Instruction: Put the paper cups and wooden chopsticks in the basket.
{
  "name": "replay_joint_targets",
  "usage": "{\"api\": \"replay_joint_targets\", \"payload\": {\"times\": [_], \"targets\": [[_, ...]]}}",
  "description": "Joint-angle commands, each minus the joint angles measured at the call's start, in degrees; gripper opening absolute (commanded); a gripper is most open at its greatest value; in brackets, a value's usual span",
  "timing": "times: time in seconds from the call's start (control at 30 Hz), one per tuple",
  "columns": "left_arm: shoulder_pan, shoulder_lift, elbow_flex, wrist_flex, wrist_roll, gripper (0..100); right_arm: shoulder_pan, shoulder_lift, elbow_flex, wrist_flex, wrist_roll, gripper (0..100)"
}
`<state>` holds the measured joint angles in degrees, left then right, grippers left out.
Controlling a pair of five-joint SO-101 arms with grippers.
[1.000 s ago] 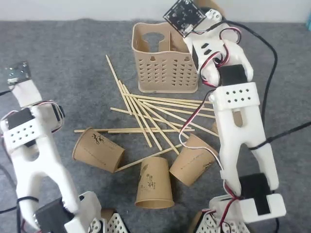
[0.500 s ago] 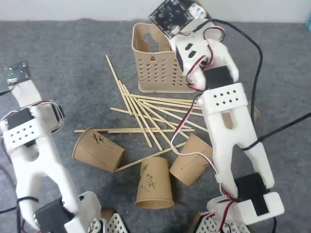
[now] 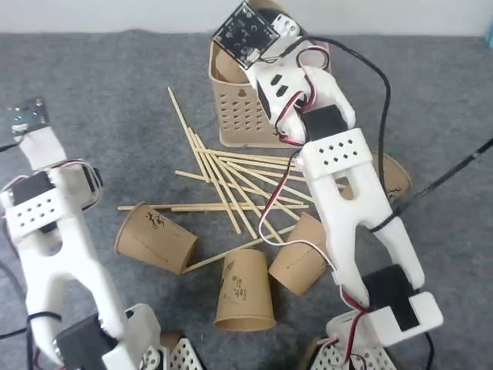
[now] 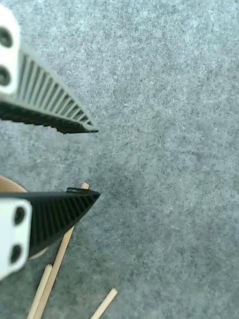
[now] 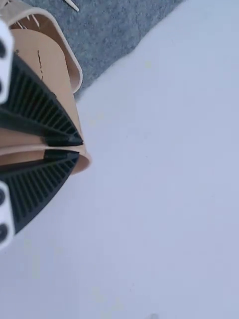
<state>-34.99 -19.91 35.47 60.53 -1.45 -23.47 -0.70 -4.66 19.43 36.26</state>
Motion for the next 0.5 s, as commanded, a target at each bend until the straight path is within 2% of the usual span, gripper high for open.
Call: {"api": "replay_joint_targets", "payload": {"times": [0.0, 0.47], "targets": [[0.0, -0.35, -0.57, -1.41, -0.26, 17, 2.51, -6.11, -1.49, -1.1, 0.09, 0.8], [0.0, -0.35, -0.57, -1.41, -0.26, 17, 9.19, -8.57, 3.16, -1.54, 8.0, 0.8]]}}
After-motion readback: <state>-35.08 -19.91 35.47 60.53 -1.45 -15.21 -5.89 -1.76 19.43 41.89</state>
